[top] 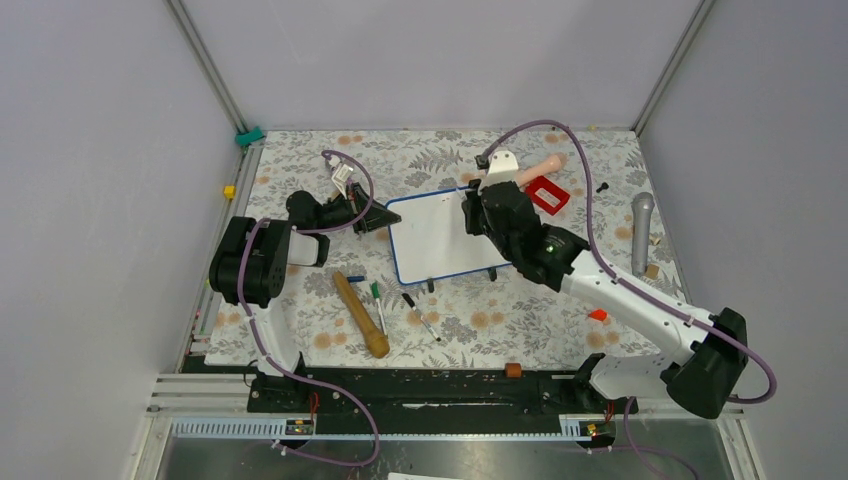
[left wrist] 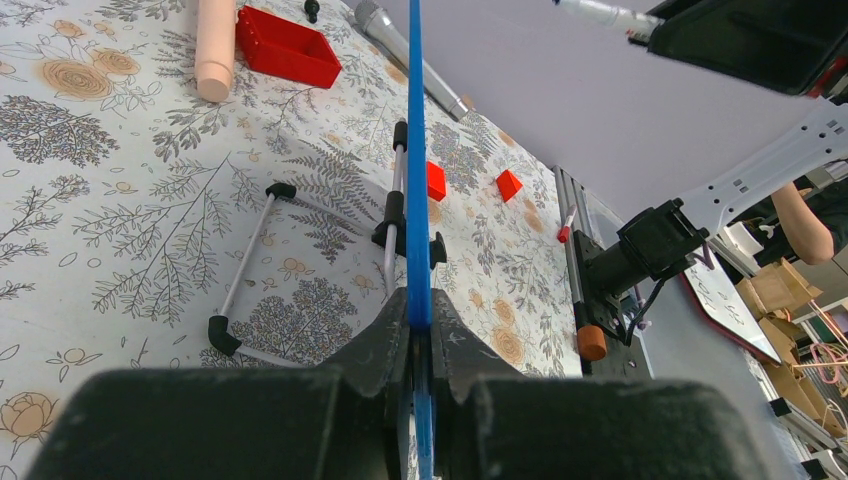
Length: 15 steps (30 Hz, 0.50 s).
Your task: Write a sentence on the whiteboard
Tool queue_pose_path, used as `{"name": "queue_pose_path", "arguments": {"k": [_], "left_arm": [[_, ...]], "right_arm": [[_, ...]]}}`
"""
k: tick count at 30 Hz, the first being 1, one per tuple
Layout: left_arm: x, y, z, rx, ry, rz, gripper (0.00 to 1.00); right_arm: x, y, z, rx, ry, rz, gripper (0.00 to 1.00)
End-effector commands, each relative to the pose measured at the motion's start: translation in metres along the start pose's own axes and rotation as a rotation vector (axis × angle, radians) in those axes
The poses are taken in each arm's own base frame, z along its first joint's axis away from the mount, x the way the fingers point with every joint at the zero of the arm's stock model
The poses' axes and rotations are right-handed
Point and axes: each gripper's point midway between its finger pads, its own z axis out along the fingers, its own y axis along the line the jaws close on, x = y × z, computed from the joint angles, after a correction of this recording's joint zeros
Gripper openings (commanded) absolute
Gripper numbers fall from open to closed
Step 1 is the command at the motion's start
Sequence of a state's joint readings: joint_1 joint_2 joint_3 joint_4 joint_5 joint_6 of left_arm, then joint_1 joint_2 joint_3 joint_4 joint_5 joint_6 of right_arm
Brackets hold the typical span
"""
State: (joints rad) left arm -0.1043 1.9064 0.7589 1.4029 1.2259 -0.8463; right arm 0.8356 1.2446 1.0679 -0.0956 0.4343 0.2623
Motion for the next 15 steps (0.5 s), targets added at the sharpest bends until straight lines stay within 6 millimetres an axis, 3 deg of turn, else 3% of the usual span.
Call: {"name": "queue_pose_path", "arguments": {"k": [1,7,10,15], "left_arm": [[-0.005,-0.015,0.001,0.064,0.021,0.164,0.00],[-0.004,-0.016,0.002,0.066,0.022,0.165,0.00],[-0.004,-0.016,0.002,0.067,0.023,0.165,0.00],[-0.001,-0.014,0.002,0.061,0.020,0.159,0.00]], "right_arm": [[-0.023,-0.006,-0.010,0.110,0.029,0.104,0.00],[-0.011,0.026,-0.002,-0.020,0.087,0.160,0.00],[0.006,0.030,0.008,-0.036,0.079,0.146,0.00],[0.016,0.032,0.010,-0.030,0.057,0.123,0.00]]}}
